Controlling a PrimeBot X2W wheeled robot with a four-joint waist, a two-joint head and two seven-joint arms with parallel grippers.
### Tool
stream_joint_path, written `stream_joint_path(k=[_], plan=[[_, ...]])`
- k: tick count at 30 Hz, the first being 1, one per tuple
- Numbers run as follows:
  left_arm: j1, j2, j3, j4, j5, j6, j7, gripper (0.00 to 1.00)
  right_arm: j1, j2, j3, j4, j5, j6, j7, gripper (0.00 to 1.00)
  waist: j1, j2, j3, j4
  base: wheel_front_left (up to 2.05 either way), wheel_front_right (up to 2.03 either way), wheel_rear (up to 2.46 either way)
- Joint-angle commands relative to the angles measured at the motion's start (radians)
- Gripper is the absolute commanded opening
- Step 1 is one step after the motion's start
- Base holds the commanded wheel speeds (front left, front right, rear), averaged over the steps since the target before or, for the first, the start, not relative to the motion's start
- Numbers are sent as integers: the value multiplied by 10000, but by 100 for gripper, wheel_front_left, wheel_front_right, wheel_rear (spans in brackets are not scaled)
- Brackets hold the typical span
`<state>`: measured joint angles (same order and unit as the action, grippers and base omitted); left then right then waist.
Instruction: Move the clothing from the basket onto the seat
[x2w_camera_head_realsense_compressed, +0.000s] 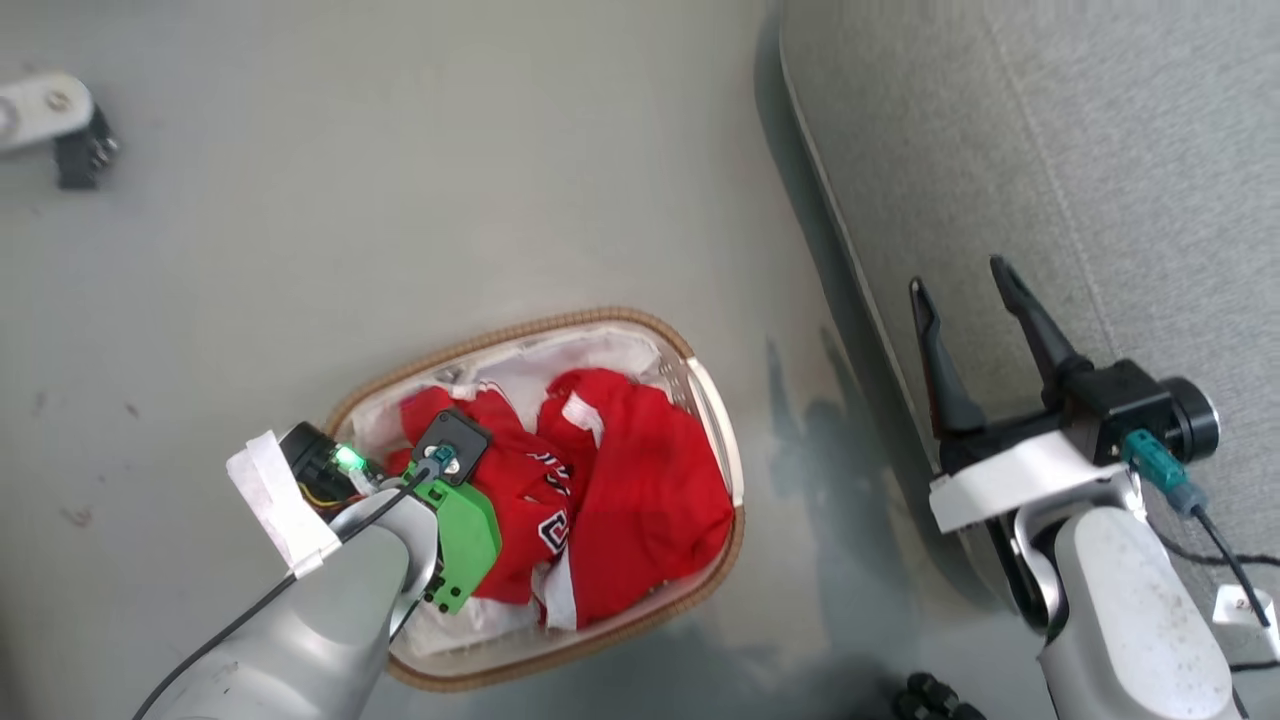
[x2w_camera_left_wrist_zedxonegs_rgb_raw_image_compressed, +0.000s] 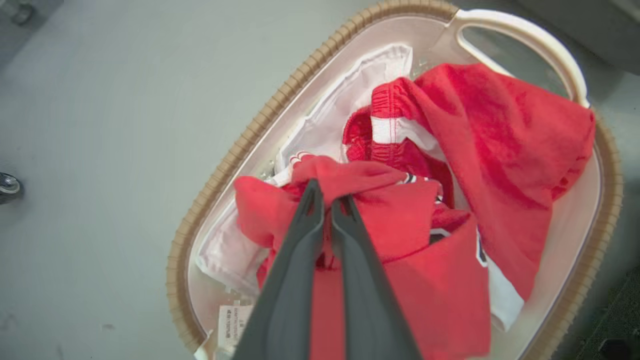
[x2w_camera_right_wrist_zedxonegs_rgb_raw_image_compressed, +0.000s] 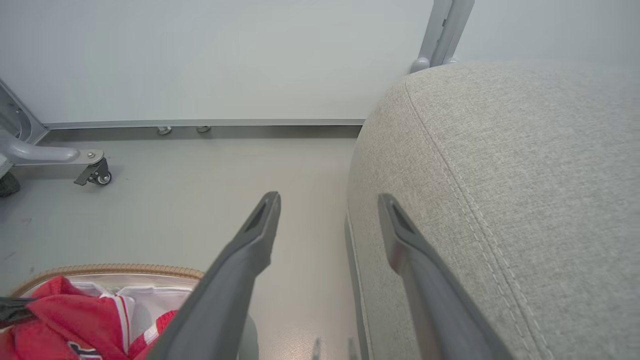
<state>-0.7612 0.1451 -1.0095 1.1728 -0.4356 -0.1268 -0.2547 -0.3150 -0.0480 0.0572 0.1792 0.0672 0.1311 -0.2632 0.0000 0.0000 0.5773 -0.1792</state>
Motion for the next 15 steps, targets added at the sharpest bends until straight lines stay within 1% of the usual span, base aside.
stream_joint_path(k=[1, 5, 12, 15], plan=[[231, 85, 31, -130, -13, 48, -68, 0, 315, -45, -49, 83, -107, -6, -25, 100, 0, 0, -1545, 382, 0, 0, 0], [267, 258, 214, -763, -89, 55, -131, 0, 762, -43, -81, 186, -192, -6, -25, 100, 0, 0, -2481, 493, 0, 0, 0], [283, 951, 461, -2540, 319, 262, -108, 0, 1531, -43, 79, 410, -309, -6, -25, 100, 0, 0, -3883, 584, 0, 0, 0], [118, 1241, 364, -3067, 553, 295, -109, 0, 1788, -43, 141, 464, -323, -6, -25, 100, 0, 0, -4311, 577, 0, 0, 0]])
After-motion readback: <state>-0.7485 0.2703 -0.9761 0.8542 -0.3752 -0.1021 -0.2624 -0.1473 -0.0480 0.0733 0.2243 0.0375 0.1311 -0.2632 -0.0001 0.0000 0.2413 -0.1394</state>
